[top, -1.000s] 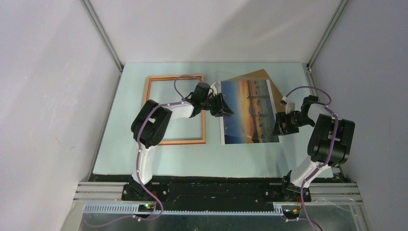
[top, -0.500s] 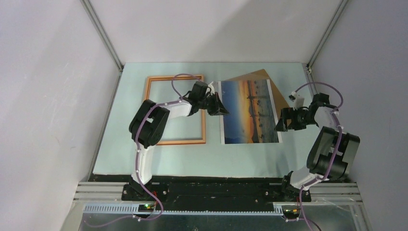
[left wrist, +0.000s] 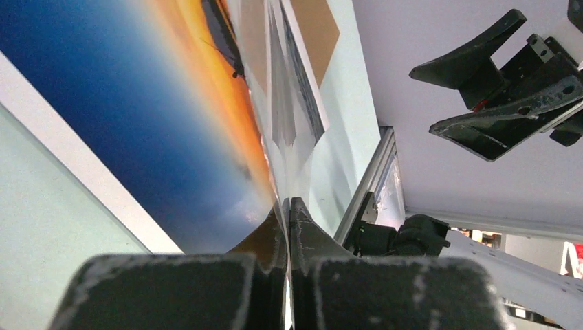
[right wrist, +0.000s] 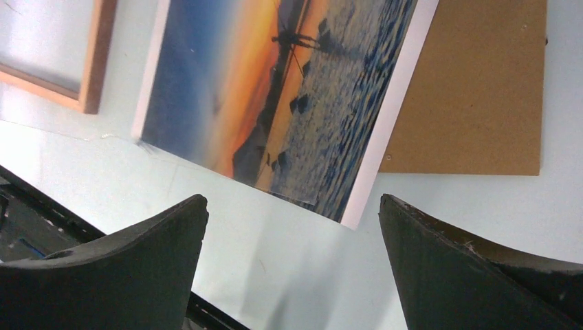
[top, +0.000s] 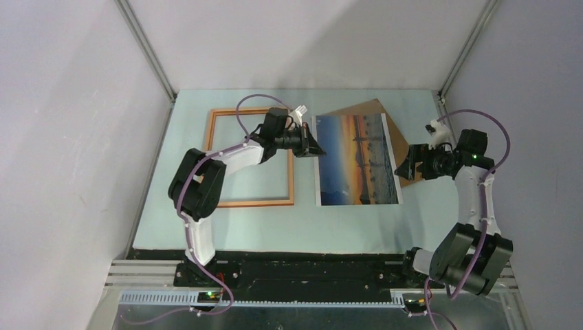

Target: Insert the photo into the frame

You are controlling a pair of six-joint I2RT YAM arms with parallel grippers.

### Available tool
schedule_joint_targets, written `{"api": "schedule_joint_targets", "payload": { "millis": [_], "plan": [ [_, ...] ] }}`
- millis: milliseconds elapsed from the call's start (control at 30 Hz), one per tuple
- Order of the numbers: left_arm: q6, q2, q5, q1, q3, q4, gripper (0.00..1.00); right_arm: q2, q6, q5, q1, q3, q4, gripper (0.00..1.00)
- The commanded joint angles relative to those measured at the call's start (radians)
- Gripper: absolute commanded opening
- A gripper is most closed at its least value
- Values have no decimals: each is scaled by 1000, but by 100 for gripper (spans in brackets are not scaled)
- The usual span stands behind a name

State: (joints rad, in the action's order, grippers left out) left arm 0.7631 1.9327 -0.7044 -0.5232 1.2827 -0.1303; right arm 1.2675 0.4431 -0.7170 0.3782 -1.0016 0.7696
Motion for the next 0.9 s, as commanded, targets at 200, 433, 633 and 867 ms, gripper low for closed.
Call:
{"api": "schedule_joint_targets", "payload": {
  "millis": [200,433,633,867],
  "plan": [
    [-95,-168,-77,6,-17,-49,0,-101,-179,-83,-17,-63,-72,99],
    [-136,-273,-121,12,-62,-49,0,-106,-282,-170,-33,-93,-140,99],
    [-174,-344,-161,23,-98,-49,0,-74,-383,-283,-53,-92,-225,99],
    [-205,-409,-219,37,-118,-49,0,-47,-448,-329,-103,-92,-307,99]
  ]
}}
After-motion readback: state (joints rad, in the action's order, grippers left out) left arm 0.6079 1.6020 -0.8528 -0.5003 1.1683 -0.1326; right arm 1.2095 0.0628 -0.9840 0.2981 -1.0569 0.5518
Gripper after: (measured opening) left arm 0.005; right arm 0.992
